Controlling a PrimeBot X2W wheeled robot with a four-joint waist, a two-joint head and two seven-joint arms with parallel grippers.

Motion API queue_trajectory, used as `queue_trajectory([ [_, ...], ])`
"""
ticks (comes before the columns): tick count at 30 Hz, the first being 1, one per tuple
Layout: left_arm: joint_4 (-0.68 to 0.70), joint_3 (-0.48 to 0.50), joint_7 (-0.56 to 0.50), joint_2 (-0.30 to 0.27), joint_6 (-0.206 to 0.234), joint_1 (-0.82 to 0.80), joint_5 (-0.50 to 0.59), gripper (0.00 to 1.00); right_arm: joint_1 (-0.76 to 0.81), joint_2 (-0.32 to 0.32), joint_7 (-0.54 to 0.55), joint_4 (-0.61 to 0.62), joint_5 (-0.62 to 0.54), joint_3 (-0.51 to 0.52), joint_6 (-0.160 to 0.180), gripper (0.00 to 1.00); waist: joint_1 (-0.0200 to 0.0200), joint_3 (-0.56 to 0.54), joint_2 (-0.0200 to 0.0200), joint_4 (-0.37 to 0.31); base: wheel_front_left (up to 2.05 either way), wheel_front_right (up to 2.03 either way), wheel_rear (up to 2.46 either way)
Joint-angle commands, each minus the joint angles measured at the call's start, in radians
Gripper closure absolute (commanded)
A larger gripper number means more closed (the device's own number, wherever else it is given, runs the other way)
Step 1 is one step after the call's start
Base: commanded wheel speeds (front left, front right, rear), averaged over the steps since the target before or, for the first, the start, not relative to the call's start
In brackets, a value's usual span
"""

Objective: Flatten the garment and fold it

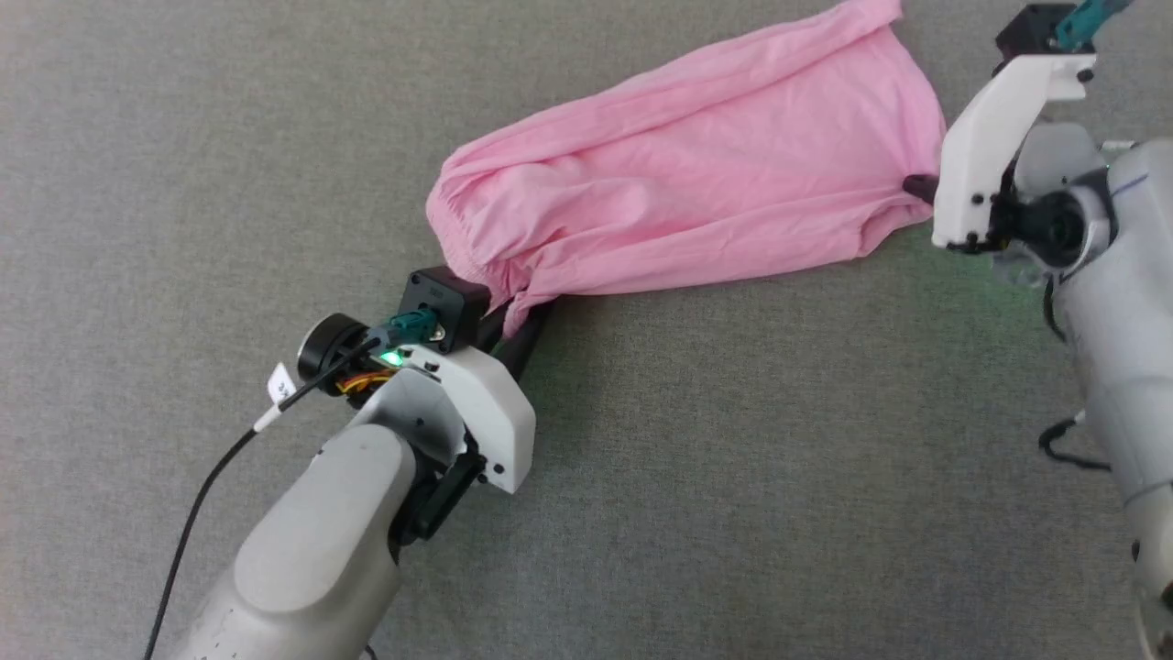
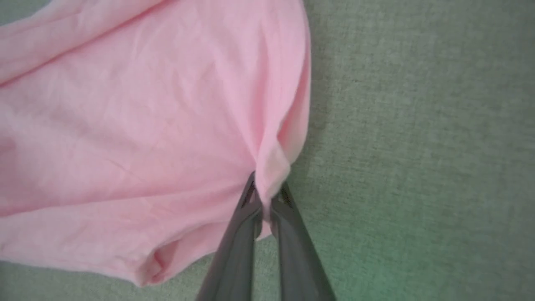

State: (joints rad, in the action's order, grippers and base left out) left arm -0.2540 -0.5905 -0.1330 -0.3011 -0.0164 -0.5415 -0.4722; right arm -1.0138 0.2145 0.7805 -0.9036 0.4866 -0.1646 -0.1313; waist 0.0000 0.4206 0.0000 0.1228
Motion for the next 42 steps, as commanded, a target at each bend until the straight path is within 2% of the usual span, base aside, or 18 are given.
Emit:
queue_trajectory([
  [1, -0.011, -0.001, 0.001, -0.012, -0.004, -0.004, 0.0, 1.0, 0.086, -0.013, -0.009, -0.011, 0.009, -0.028, 0.001, 1.0, 0.0, -0.028, 0.0, -0.004, 0.0, 0.0, 0.0],
  [8, 0.021, -0.006, -0.003, -0.059, -0.01, 0.039, -0.001, 1.0, 0.222, 0.072, -0.161, 0.28, 0.096, -0.083, 0.001, 1.0, 0.0, -0.138, 0.0, -0.027, 0.0, 0.0, 0.0],
  [13, 0.098, -0.018, -0.045, -0.12, -0.029, 0.118, -0.027, 1.0, 0.445, 0.137, -0.155, 0.529, 0.129, -0.074, 0.001, 1.0, 0.0, -0.215, 0.0, -0.062, 0.0, 0.0, 0.0],
  [16, 0.15, -0.03, -0.081, -0.16, -0.035, 0.183, -0.046, 1.0, 0.625, 0.147, -0.13, 0.668, 0.122, -0.022, 0.001, 1.0, 0.0, -0.251, 0.0, -0.081, 0.0, 0.0, 0.0],
  [19, 0.194, -0.045, -0.115, -0.192, -0.026, 0.25, -0.056, 1.0, 0.816, 0.115, -0.101, 0.79, 0.094, 0.051, 0.001, 1.0, 0.0, -0.273, 0.0, -0.095, 0.0, 0.0, 0.0],
  [22, 0.22, -0.06, -0.149, -0.208, -0.014, 0.316, -0.078, 1.0, 0.973, 0.048, -0.088, 0.893, 0.06, 0.114, 0.001, 1.0, 0.0, -0.281, 0.0, -0.108, 0.0, 0.0, 0.0],
  [23, 0.227, -0.061, -0.156, -0.208, -0.012, 0.336, -0.094, 1.0, 1.011, 0.029, -0.096, 0.921, 0.041, 0.126, 0.001, 0.8, 0.0, -0.282, 0.0, -0.114, 0.0, 0.0, 0.0],
  [24, 0.234, -0.059, -0.157, -0.207, -0.008, 0.351, -0.107, 1.0, 1.044, 0.006, -0.105, 0.94, 0.031, 0.135, 0.001, 0.29, 0.0, -0.284, 0.0, -0.119, 0.0, 0.0, 0.0],
  [25, 0.235, -0.062, -0.166, -0.206, -0.007, 0.365, -0.118, 0.65, 1.074, -0.017, -0.114, 0.953, 0.021, 0.145, 0.001, 0.0, 0.0, -0.285, 0.0, -0.12, 0.0, 0.0, 0.0],
  [26, 0.238, -0.068, -0.176, -0.207, -0.013, 0.374, -0.128, 0.11, 1.099, -0.034, -0.124, 0.965, 0.007, 0.152, 0.001, 0.0, 0.0, -0.285, 0.0, -0.121, 0.0, 0.0, 0.0],
  [27, 0.24, -0.067, -0.174, -0.206, -0.014, 0.38, -0.135, 0.0, 1.118, -0.053, -0.136, 0.974, -0.002, 0.158, 0.001, 0.0, 0.0, -0.286, 0.0, -0.121, 0.0, 0.0, 0.0],
  [30, 0.248, -0.068, -0.176, -0.202, -0.023, 0.403, -0.168, 0.0, 1.145, -0.092, -0.222, 1.012, -0.042, 0.184, 0.001, 0.0, 0.0, -0.295, 0.0, -0.124, 0.0, 0.0, 0.0],
  [36, 0.336, 0.008, -0.102, -0.194, 0.013, 0.454, -0.235, 0.0, 1.149, -0.15, -0.457, 1.066, -0.1, 0.259, 0.001, 0.0, 0.0, -0.319, 0.0, -0.117, 0.0, 0.0, 0.0],
  [40, 0.402, 0.089, -0.014, -0.198, 0.072, 0.481, -0.237, 0.0, 1.148, -0.158, -0.488, 1.053, -0.124, 0.293, 0.001, 0.0, 0.0, -0.33, 0.0, -0.102, 0.0, 0.0, 0.0],
  [42, 0.408, 0.136, 0.046, -0.198, 0.119, 0.488, -0.213, 0.0, 1.139, -0.157, -0.473, 1.041, -0.127, 0.303, 0.001, 0.0, 0.0, -0.332, 0.0, -0.096, 0.0, 0.0, 0.0],
])
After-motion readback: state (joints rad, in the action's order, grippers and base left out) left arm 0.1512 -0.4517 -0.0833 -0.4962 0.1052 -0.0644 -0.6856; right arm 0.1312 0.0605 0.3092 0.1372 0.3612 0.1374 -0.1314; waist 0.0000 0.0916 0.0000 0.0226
